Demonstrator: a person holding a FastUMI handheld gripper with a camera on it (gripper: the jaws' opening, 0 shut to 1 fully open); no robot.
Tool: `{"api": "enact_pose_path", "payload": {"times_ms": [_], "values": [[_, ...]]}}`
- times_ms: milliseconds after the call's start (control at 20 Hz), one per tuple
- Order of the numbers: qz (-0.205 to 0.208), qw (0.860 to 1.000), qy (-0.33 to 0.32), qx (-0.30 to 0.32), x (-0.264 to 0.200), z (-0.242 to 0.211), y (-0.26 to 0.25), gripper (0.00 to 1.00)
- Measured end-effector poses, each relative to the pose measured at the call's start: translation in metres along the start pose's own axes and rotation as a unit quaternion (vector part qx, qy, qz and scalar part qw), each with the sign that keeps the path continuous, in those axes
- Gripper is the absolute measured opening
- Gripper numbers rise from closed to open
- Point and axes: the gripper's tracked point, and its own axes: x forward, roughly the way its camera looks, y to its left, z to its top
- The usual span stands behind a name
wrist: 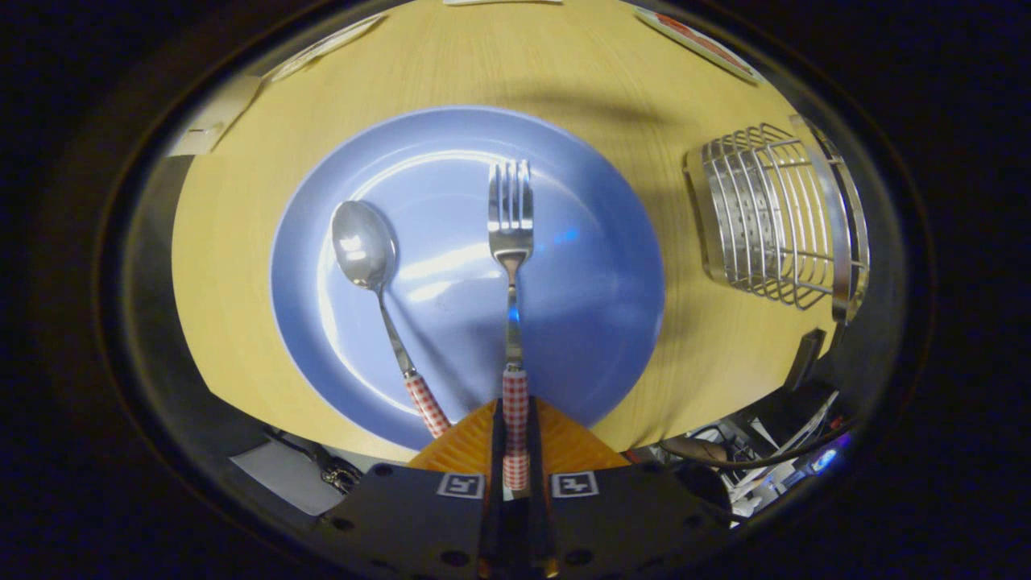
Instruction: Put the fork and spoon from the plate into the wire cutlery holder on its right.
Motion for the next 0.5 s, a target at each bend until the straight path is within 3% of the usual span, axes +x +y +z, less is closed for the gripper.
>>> {"api": "enact_pose_path", "payload": {"times_ms": [500], "values": [[-0.027,0.998,0.047,0.026,-0.075,-0.014,-0.025,0.13]]}}
